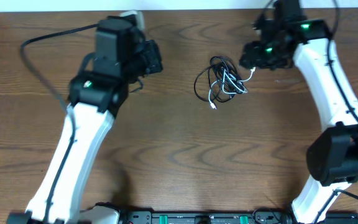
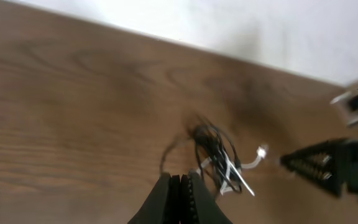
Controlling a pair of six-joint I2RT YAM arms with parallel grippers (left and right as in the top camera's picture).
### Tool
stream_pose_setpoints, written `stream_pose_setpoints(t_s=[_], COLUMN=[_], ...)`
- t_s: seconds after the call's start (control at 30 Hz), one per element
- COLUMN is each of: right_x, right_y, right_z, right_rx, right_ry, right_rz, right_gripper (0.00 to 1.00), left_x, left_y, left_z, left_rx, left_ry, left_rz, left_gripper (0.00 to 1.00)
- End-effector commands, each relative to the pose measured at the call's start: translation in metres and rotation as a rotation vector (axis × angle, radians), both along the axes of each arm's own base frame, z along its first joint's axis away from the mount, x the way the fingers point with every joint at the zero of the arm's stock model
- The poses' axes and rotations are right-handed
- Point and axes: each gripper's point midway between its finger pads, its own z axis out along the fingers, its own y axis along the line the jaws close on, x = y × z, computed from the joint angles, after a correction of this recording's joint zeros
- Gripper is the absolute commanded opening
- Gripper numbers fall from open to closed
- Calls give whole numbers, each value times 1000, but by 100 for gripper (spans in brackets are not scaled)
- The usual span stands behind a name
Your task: Untangle cables
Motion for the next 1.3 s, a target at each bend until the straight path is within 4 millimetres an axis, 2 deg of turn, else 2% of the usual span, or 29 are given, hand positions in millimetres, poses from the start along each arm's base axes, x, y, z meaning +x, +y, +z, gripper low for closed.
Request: stream_pose_setpoints(t_s=[0.0, 0.13, 0.27, 0.33, 0.47, 0.67, 0.83, 0.93, 1.13, 1.2, 1.27], right_x=[-1, -2, -2, -3, -5, -6, -7, -9, -12, -13, -13], right_y=[-4, -5, -5, -5, -5, -4, -2, 2, 17, 21, 24], right_z=[10, 8, 8, 8, 7, 7, 7, 6, 3, -1, -6], right_rx=[81, 79, 79, 79, 78, 77, 77, 77, 68, 66, 63], right_ry=[9, 13, 15, 17, 25, 31, 34, 37, 38, 47, 59], right_rz=[-17, -11, -10, -10, -10, -9, -3, 6, 53, 66, 75], right_gripper=[62, 63, 63, 63, 63, 62, 62, 62, 62, 62, 62], left_x=[0, 8, 20, 26, 31, 33, 34, 36, 40, 40, 40], left_y=[-51, -82, -104, -114, -139, -158, -160, -156, -152, -152, -152], left_z=[-42, -79, -118, -136, -165, -199, -225, -234, -235, -235, -235], left_rx=[-75, -95, -89, -87, -123, -119, -96, -73, -51, -51, -51], left_ry=[114, 178, 214, 225, 234, 251, 283, 288, 280, 280, 280], left_rz=[-188, -266, -300, -314, -381, -413, -402, -380, -356, -356, -356], left_gripper=[7, 17, 35, 40, 45, 49, 49, 46, 19, 7, 7])
